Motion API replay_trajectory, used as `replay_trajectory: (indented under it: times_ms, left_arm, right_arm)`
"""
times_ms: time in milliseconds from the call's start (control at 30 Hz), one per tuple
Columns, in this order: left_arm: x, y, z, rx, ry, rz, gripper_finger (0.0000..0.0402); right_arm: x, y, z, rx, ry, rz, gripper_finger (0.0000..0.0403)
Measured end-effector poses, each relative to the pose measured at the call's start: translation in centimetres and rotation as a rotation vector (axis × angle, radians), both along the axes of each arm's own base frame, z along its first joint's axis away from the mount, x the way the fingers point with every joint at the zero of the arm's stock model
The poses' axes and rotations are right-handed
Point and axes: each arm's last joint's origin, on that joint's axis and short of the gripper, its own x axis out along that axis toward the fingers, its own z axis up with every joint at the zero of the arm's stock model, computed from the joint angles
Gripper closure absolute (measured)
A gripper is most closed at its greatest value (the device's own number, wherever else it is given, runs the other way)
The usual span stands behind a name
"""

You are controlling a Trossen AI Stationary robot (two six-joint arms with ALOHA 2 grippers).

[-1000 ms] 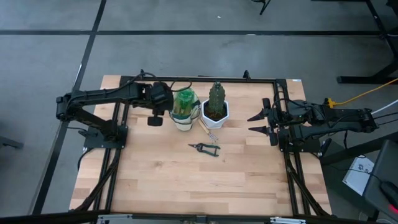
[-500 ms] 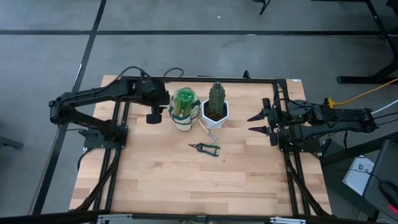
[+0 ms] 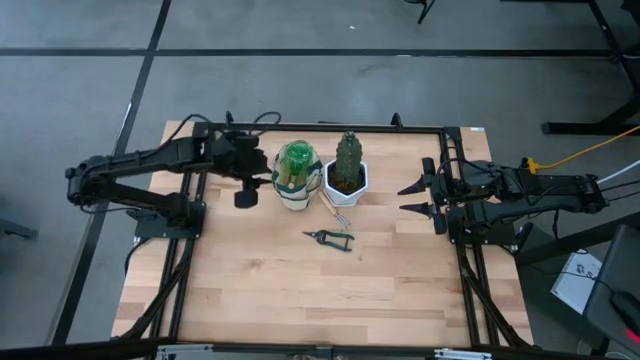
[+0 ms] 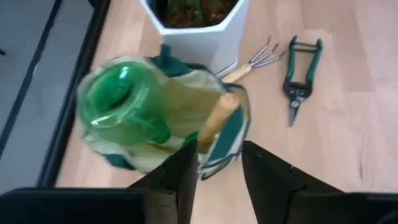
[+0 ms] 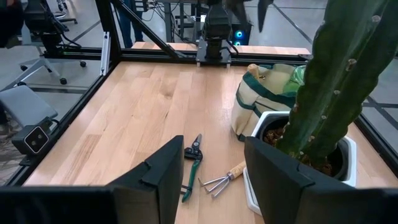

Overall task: Pick & Place Garden tools in Gardening bag
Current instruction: Put the green shear scissors into the brown gardening bag

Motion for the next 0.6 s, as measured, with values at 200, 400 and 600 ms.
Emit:
replay_trajectory:
  times_ms: [200, 400, 600]
  left_arm:
    - [0.5, -2.1, -1.8, 0.001, -0.119, -0.085, 0.0299]
    - [1.9, -4.5, -4.9, 0.024, -0.262, -0.210, 0.0311]
    - [3.3, -6.0, -7.3, 0.034, -0.408, -0.279, 0.0315]
  right_arm:
    - [0.0, 0.0, 0.0, 0.000, 0.000, 0.000, 0.0231]
    - [0.0, 0.0, 0.0, 0.000, 0.000, 0.000, 0.0231]
    - [0.0, 0.0, 0.0, 0.000, 0.000, 0.000, 0.0231]
